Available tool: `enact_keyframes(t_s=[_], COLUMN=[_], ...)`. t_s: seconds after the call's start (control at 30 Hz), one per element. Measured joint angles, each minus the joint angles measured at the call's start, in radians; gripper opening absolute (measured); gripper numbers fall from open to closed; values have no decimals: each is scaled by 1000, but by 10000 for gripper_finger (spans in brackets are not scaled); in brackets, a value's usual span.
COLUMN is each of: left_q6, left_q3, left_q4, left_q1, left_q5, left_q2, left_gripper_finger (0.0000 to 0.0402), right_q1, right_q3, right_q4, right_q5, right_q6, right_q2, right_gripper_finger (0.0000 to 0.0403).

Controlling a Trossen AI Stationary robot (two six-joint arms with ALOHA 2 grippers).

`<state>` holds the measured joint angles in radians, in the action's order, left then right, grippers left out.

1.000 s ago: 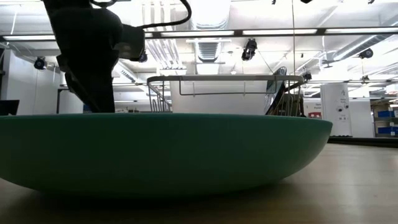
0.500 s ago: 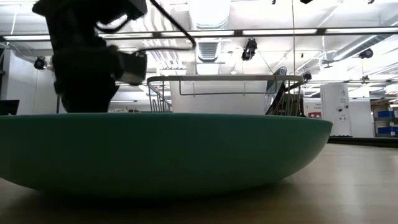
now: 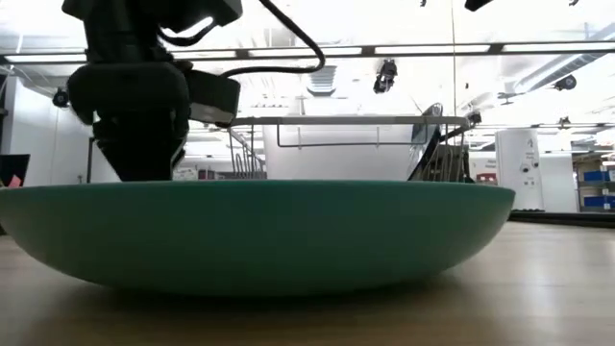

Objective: Sort dishes
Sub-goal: Put the green plate in the dishwasher rack

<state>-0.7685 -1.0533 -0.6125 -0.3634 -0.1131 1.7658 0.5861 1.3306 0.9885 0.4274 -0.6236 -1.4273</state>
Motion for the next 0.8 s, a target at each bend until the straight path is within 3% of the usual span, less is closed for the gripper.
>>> enact_keyframes(t_s=[0.17,0.37,0.63,0.8], left_q6=[2,28,87,71], left_q3=[-40,-112,-289,-418], left_q4=[-50,-136,-303,-462], left_q1=[-5,-18,-80,-140], left_q5=[3,-51,-247,-448], left_q2=[-15,-20,-20,-20], left_gripper_finger=[16,7,7,6], right_q1=[0,0,-5,-13], right_q3=[-10,-16,-22,-27], right_q4=[-1,0,-61,-206], right_q5=[1,17,72,61], right_q6=[5,8,-5,37], right_q2=[0,0,0,0], right_gripper_finger=[186,186,186,186])
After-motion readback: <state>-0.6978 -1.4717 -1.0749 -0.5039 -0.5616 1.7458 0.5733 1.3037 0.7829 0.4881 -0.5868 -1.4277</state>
